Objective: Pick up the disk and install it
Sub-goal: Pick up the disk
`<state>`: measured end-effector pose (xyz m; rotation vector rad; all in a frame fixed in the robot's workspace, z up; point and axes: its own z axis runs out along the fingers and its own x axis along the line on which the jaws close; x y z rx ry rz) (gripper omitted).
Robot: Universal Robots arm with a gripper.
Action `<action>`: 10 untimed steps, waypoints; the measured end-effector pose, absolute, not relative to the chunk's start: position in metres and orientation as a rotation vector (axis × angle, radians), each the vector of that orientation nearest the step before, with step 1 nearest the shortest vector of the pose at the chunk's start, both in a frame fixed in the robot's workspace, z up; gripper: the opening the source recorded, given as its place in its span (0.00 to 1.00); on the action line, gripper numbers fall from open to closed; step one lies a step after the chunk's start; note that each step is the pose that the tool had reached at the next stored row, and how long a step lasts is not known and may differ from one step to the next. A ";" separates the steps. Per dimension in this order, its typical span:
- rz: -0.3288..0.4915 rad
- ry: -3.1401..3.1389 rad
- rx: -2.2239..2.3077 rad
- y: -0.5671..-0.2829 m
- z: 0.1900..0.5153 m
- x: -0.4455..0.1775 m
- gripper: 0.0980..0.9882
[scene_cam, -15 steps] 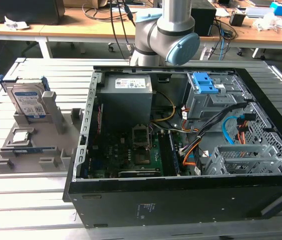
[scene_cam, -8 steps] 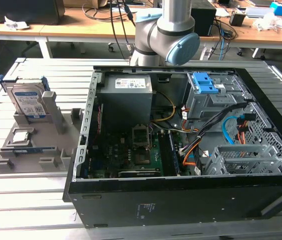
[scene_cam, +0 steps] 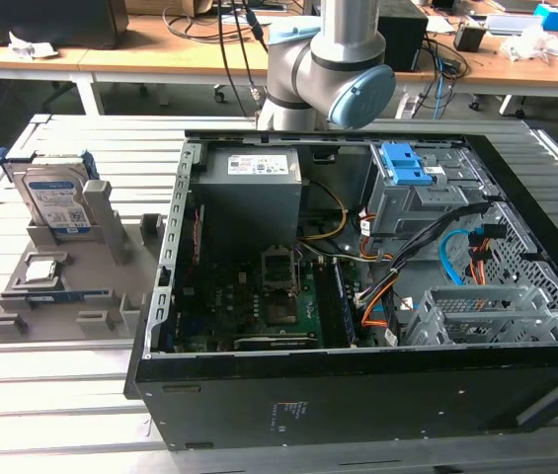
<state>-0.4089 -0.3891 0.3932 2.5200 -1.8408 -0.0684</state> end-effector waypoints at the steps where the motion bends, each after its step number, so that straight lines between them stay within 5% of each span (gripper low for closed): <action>1: -0.068 -1.834 2.525 -0.389 0.393 -0.409 0.01; 10: -0.067 -1.747 2.584 -0.389 0.393 -0.409 0.01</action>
